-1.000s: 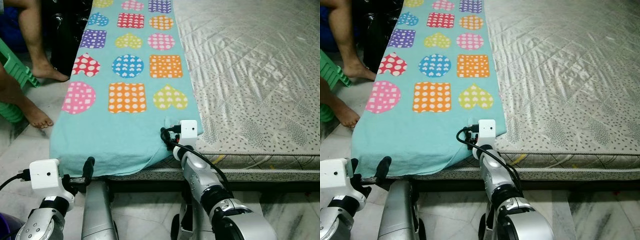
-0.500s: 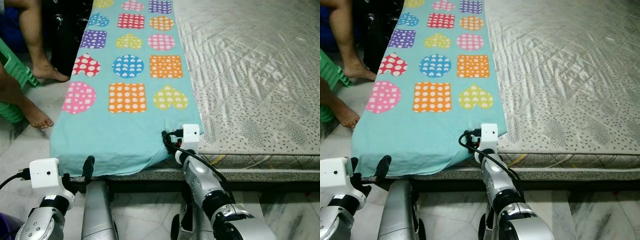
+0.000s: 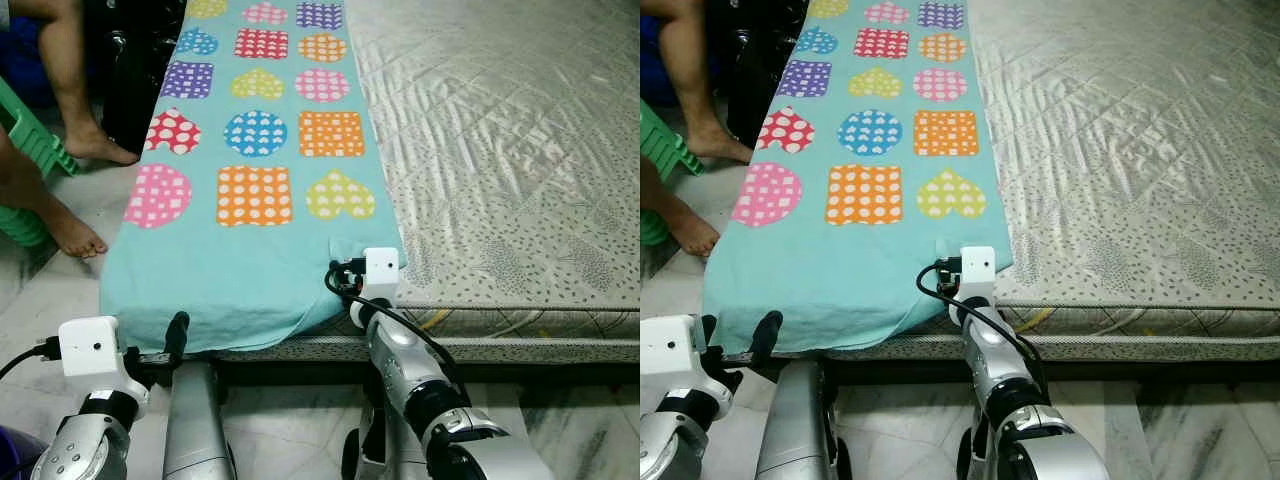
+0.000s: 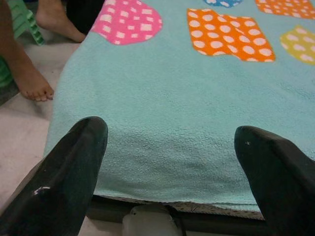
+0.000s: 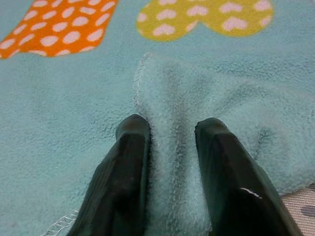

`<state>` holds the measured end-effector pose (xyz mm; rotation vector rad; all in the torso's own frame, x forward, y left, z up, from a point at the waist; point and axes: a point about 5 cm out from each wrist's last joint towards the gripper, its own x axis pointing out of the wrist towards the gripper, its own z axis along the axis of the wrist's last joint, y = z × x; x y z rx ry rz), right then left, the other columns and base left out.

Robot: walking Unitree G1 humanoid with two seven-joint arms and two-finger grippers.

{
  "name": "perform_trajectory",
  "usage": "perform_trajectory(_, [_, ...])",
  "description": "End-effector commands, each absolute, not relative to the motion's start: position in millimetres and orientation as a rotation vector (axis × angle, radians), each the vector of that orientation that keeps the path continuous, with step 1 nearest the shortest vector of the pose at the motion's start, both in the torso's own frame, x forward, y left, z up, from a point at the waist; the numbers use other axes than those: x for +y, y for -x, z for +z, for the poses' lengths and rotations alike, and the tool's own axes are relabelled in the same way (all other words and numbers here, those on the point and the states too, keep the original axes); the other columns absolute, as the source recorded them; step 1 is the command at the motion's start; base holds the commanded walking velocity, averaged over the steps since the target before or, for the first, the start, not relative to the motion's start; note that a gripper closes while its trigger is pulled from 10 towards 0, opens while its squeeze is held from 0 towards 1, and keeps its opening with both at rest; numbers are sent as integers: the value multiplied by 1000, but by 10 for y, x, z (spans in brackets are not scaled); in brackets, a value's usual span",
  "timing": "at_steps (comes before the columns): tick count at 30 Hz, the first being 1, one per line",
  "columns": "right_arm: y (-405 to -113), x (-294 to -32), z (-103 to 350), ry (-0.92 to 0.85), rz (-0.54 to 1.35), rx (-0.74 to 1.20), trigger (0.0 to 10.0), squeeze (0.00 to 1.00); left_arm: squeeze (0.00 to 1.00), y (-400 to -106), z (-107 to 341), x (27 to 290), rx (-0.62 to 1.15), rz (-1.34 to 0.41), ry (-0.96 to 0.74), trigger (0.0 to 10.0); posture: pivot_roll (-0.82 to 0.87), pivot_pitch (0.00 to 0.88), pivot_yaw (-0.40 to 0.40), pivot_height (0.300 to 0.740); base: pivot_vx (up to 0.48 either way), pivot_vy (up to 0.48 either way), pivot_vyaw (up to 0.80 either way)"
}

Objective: Clean up the room

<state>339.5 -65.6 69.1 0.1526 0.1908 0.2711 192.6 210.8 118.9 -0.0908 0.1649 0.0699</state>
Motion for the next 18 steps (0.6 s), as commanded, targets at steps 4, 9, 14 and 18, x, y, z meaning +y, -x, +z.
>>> perform_trajectory(4, [-3366,-740,651,-137,273,194,0,0,0,-1913,1177,2147,171,84,86,10000,229,191,-54,520,0,0,0])
perform_trajectory(9, [-3379,-872,696,-140,262,168,0,0,0,-1918,1176,2150,169,85,88,10000,215,189,-52,520,0,0,0])
perform_trajectory(14, [-3323,-1051,773,-168,255,130,0,0,0,-1929,1164,2152,170,83,90,10000,200,184,-49,520,0,0,0])
perform_trajectory(18, [-3248,-1163,756,-128,232,137,0,0,0,-1946,1156,2133,170,74,93,10000,188,179,-48,520,0,0,0])
